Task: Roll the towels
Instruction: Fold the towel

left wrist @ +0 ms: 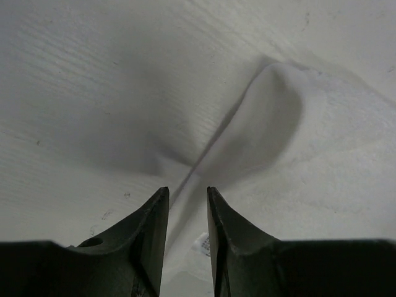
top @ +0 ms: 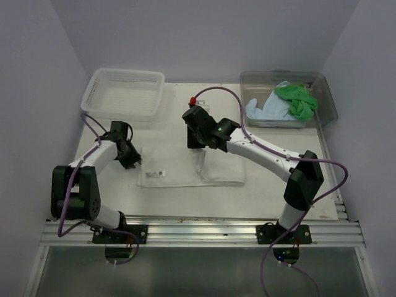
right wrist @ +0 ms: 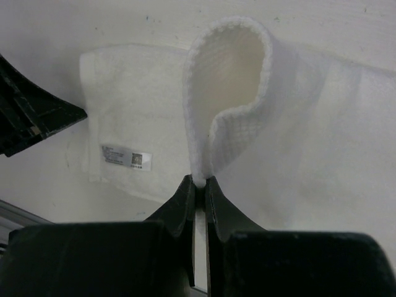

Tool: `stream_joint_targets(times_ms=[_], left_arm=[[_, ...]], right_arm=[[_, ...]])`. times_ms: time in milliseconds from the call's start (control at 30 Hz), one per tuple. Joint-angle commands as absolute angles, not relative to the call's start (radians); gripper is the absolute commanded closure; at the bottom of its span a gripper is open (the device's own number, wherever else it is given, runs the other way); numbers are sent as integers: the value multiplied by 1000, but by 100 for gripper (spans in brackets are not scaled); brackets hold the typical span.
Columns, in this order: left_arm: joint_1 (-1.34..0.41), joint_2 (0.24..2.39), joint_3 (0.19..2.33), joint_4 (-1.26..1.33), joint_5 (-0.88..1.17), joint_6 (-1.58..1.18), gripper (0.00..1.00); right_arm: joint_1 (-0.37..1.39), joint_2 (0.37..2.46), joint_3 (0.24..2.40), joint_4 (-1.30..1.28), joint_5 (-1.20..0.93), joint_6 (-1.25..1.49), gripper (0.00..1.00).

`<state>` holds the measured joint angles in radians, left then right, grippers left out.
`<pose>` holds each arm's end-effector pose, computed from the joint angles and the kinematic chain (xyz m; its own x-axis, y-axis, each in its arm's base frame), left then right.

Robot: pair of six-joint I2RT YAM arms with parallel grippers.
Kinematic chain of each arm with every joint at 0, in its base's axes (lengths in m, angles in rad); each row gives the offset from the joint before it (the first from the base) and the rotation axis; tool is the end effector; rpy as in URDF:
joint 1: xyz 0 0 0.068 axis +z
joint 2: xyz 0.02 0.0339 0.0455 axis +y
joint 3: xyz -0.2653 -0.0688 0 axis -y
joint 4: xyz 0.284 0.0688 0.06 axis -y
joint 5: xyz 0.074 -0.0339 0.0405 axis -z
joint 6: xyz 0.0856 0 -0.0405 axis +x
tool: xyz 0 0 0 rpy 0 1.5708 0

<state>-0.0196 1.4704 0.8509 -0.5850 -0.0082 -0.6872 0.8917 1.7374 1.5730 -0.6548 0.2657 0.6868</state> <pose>0.3166 -0.0055 0.1124 -0.7322 -0.6201 -0.2817 -0.5793 0.7845 -0.2213 0.3070 0.3445 0.2734 -0.7595 0.0331 -0.6496 -0.2026 0.9370 0.2846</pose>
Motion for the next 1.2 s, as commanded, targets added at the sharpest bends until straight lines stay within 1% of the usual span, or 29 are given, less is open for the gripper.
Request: stream_joint_targets(times_ms=[0, 67, 167, 567, 1033, 1067, 1100, 1133, 1167], left_arm=[[-11, 1505, 822, -519, -34, -672, 66], [-11, 1532, 815, -503, -14, -666, 69], [-11, 1552, 802, -485, 20, -666, 70], [-11, 1572, 790, -476, 38, -666, 72], [-9, 1534, 785, -503, 15, -672, 72], [-9, 1531, 787, -509, 8, -672, 72], [-9, 1525, 790, -515, 5, -672, 72], [-9, 1511, 798, -534, 5, -672, 72], [-8, 1505, 802, -546, -29, -670, 71]], right_arm=[[916, 1764, 1660, -609, 232, 672, 100], [931, 1808, 1704, -614, 224, 663, 100], [960, 1857, 1756, -626, 213, 658, 100], [1043, 2121, 2031, -678, 175, 647, 100], [1055, 2276, 2143, -670, 97, 650, 100], [1055, 2281, 2144, -652, 83, 649, 97], [1054, 2289, 2143, -635, 31, 644, 88], [1055, 2292, 2151, -623, 3, 638, 76], [1055, 2293, 2166, -617, -24, 629, 57]])
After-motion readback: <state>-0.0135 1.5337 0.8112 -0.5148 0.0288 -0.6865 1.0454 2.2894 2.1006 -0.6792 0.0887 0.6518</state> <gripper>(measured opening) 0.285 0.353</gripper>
